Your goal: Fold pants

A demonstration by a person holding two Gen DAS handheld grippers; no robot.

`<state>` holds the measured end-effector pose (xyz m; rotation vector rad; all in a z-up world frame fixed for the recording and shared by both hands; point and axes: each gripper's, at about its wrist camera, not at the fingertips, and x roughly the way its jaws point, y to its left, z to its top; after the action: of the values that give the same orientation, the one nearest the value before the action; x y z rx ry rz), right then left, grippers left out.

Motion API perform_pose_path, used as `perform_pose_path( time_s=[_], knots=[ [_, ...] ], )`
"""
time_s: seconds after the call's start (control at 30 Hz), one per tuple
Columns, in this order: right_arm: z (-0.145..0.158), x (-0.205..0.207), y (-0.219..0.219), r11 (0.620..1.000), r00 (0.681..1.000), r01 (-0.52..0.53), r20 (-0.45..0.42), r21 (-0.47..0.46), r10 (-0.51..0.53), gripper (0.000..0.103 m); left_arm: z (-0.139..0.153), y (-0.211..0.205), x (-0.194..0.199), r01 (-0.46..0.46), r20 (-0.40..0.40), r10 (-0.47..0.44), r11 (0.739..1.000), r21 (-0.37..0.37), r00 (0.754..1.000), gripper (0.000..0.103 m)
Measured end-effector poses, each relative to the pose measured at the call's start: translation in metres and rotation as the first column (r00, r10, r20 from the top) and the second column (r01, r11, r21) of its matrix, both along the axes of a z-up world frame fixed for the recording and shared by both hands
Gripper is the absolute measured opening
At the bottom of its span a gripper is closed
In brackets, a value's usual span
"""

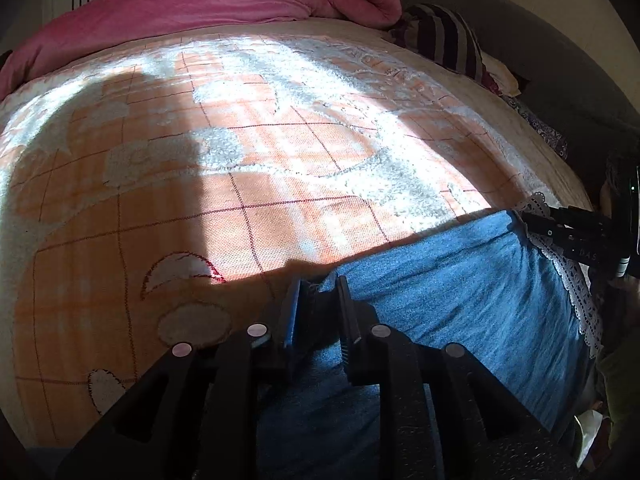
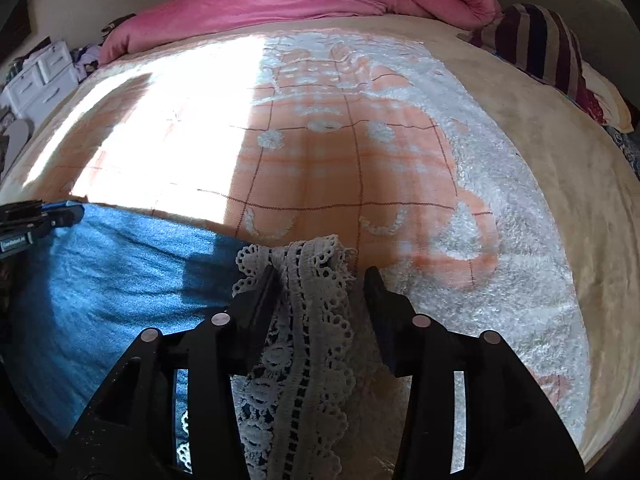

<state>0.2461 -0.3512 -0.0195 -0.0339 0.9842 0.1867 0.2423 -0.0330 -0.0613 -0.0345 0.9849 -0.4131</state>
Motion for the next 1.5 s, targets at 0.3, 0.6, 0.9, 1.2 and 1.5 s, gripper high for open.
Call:
perform_pose_path(
  time_s=[0.3,0.6,0.9,1.2,1.5],
  knots=[
    [0.049,-0.087,-0.046,0.955,0.971,0.165,0.129,0.245,-0.201,0.063,0.042,0.016,-0.052,-0.001,0.079,0.005,0.999,-0.048,0.997,0.074],
    [0.033,-0.168,-0.048,0.932,0.969,0.195,0.085,0.307,-0.230,0.063,0.060,0.038,-0.123,-0.023,0.128,0.033,0.997,-0.078,0.991,0.083],
    [0.007,-0.169,-0.037,0.927,0.977,0.189,0.032,0.323,-0.210,0.054,0.034,0.057,-0.156,-0.063,0.097,0.052,0.992,0.106,0.994,0.083],
    [0.007,-0.174,-0.012,0.958,0.988,0.137,0.035,0.252,-0.151,0.018,0.015,0.067,-0.156,-0.101,0.063,0.092,0.983,0.152,0.994,0.084],
    [-0.005,-0.175,-0.003,0.985,0.987,0.161,0.011,0.069,-0.162,0.022,0.010,0.067,-0.154,-0.098,0.063,0.089,0.982,0.164,0.994,0.084]
  ],
)
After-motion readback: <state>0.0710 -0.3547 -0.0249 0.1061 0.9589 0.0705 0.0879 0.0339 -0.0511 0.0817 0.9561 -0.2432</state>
